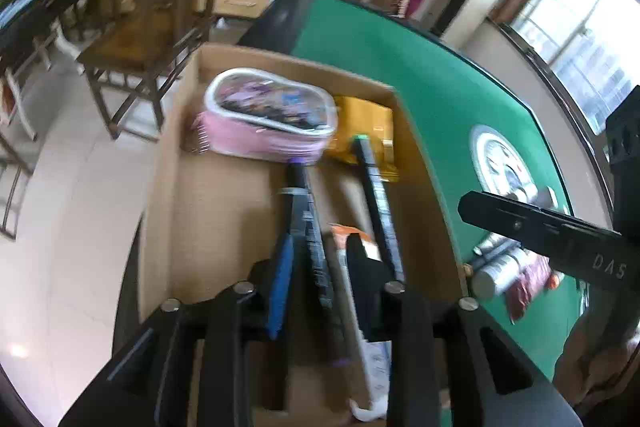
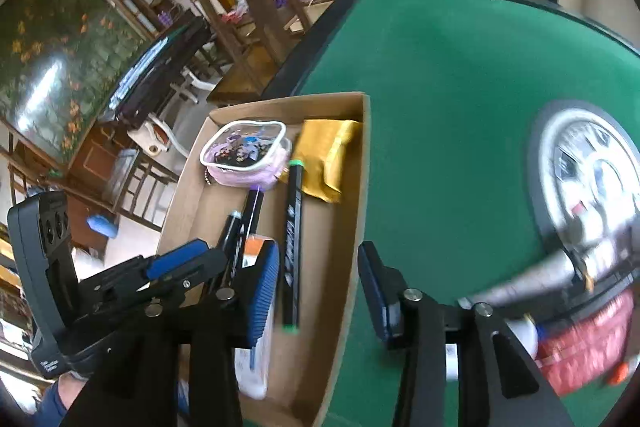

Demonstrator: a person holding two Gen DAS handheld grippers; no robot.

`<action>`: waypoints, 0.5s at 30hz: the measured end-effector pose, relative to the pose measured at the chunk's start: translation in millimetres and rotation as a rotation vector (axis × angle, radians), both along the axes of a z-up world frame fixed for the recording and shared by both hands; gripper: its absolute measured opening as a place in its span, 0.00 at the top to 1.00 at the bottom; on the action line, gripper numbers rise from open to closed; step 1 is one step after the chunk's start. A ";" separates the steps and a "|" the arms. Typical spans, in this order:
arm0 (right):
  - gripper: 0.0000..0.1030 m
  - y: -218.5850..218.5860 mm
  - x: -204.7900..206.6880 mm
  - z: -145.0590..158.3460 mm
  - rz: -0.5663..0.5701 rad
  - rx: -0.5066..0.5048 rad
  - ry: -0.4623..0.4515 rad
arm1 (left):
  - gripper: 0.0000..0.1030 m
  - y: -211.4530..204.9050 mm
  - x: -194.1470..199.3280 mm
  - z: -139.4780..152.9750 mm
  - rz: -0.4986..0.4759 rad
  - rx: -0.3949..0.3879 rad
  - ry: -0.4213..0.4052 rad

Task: Organize objects
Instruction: 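Grasp a white bottle with the left tool while the right tool grasps an orange-capped white bottle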

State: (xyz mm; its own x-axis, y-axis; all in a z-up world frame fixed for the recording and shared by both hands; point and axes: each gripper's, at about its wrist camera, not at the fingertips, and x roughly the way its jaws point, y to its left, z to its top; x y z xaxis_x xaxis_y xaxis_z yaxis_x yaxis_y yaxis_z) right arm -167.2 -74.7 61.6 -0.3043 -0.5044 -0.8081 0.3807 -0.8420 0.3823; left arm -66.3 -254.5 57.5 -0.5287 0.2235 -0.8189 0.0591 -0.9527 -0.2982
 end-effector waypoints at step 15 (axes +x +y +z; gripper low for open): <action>0.44 196.5 70.5 5.9 -0.305 -0.141 -0.087 | 0.63 174.8 10.0 13.2 -0.503 -0.190 0.074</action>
